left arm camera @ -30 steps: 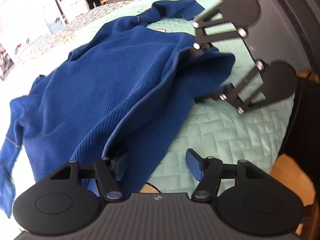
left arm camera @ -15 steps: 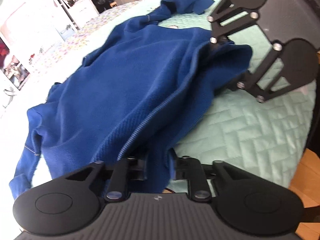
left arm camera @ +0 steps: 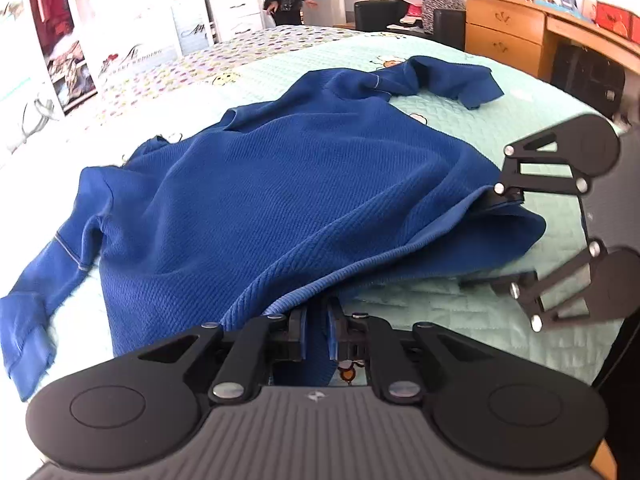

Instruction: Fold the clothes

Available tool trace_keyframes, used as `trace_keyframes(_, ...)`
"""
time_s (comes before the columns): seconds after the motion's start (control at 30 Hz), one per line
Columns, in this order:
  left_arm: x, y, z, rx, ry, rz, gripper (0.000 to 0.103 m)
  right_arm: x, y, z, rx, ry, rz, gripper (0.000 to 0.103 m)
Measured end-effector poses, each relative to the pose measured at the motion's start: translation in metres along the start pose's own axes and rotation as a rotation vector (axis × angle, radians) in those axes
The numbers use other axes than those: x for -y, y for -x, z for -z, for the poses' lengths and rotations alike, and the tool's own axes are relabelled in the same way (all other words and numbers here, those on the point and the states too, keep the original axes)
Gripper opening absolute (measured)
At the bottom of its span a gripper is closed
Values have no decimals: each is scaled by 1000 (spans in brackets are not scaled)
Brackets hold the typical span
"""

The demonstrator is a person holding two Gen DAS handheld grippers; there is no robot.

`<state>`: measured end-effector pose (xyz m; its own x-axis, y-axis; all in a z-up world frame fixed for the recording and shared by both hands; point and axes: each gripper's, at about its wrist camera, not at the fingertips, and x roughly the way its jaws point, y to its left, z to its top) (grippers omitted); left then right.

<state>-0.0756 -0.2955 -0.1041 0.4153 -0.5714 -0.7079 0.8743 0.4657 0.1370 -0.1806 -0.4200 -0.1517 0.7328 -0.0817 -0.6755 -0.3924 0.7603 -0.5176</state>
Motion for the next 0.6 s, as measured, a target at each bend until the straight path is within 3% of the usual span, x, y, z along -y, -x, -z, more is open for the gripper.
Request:
trace_keyframes(0.07,0,1,-1,-3,-13,3,10,5,0,-1,-11,-12,13,9)
trace_keyframes(0.13,-1,8,0,-8,-46,46,9,17,6,-3,-22,-50,-40,7)
trace_keyframes(0.2,0,21,5,-17,-104,142,7,26,13,-2,-54,-80,-147,6)
trace_keyframes(0.3,14,23,22,-137,-205,268,0,19,24,9,-90,-36,-275,6)
trace_keyframes(0.37,23,21,33,-177,-260,270,0,15,27,13,-93,-14,-287,6)
trace_keyframes(0.6,5,29,25,-141,-137,241,2,1,27,12,-92,48,-242,10)
